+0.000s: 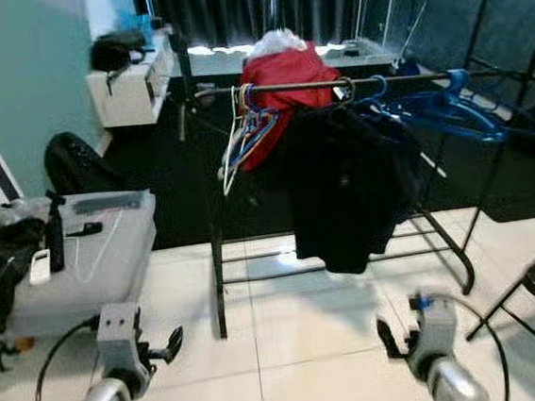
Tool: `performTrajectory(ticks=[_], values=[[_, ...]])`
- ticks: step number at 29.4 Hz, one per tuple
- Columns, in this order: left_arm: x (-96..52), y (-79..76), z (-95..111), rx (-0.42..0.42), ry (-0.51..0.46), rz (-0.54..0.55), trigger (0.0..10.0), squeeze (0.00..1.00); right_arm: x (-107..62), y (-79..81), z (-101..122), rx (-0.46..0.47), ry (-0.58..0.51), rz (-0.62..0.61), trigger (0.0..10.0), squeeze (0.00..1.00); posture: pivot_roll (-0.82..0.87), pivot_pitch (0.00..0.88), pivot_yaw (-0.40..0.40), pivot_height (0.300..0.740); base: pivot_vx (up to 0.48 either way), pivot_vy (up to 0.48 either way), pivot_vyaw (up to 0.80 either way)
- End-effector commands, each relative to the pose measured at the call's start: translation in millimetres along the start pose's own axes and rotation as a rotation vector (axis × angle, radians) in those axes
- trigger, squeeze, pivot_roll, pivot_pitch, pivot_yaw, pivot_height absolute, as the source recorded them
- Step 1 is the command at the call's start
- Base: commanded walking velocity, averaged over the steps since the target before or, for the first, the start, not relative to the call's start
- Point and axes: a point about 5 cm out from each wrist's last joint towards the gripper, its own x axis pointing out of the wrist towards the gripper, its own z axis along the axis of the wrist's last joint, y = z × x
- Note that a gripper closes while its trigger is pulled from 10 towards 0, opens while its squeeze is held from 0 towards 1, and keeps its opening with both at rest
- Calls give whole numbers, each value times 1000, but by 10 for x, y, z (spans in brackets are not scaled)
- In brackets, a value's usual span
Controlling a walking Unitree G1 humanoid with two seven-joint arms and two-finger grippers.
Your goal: Hang hanger
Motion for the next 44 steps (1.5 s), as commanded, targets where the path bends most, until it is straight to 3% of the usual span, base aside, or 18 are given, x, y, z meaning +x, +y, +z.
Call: performTrajectory(ticks=[1,32,39,41,44], values=[[40,-85,20,-7,-8,-31,10000,0,-20,-73,7,8,-3,-27,10000,0,-58,0,-42,740,480,0,-800],[17,-168,21,-26,-34,-118,10000,0,-12,-87,-7,-4,10,-25,10000,0,-72,0,-39,740,480,0,-800],[-62,-149,-6,-59,-50,-93,10000,0,-12,-91,-3,0,-2,-34,10000,0,-77,0,-30,740,480,0,-800],[-89,-83,-56,-70,-16,-20,10000,0,-18,-103,18,-17,-17,-31,10000,0,-67,0,-33,740,0,0,0],[-129,7,-93,-16,11,60,10000,0,-25,-119,55,-68,-33,-27,10000,0,-62,0,-35,740,0,0,0]])
